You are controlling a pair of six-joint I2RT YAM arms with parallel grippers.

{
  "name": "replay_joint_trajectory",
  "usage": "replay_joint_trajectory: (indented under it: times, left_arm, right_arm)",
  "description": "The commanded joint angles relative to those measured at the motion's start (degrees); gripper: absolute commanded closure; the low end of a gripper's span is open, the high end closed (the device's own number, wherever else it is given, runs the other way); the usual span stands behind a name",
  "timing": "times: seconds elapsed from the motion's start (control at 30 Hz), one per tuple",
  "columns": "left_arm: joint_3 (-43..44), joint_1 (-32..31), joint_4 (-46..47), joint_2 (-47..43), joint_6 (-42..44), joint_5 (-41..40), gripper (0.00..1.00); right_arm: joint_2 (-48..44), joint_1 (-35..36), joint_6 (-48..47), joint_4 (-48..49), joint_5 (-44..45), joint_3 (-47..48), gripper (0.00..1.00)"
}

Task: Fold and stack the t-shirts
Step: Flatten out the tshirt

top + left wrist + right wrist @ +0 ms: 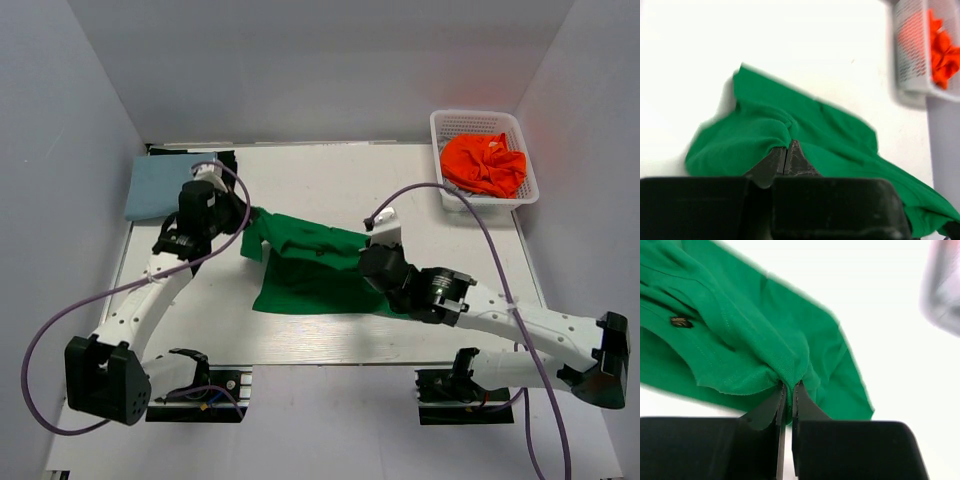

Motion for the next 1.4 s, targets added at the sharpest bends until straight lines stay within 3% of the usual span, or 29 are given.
replay_joint_trajectory:
  times: [0.0,0.17,0.23,0.43,0.53,0.63,0.83,1.13,1.37]
  left_arm:
    - [7.6,-0.3,1.3,1.0,1.2,0.5,1.0]
    - [17.1,-0.3,3.3,2.2,1.9,2.6,1.0]
    - [21.9,-0.3,1.9,2.2,3.1,3.2,1.0]
    - [29.2,-0.3,1.6,-2.1,4.3,8.0,1.0]
    - [31.7,-0.3,2.2,-5.3,4.3,13.8,1.0]
    - [33.3,-0.3,2.2,-8.1,2.9,17.8,1.0]
    - [37.9,-0.3,2.1,-13.0,1.7,19.2,1.0]
    - [47.2,0.2,-0.5,-16.3,0.7,21.9,1.0]
    - [53.5,0.7,-3.8,-15.7,-0.4,23.8,1.0]
  right_arm:
    - [-3.9,-1.5,-6.8,7.0,7.8,5.9,1.0]
    - [-6.2,-3.0,-21.7,20.6,9.0,10.9,1.0]
    - [-6.6,-3.5,-28.2,21.4,7.1,14.6,1.0]
    - [-6.9,-3.2,-34.2,17.3,1.4,24.9,1.0]
    - [-6.8,-3.2,-34.4,12.3,-4.3,31.9,1.0]
    - [-6.9,-3.2,-35.0,7.7,-16.5,38.7,1.0]
    - [-7.6,-3.2,-35.1,0.0,-37.7,51.2,1.0]
    - [-9.9,-3.4,-32.7,-3.1,-49.0,57.0,1.0]
    - [-13.4,-3.4,-31.1,-0.2,-49.6,53.7,1.0]
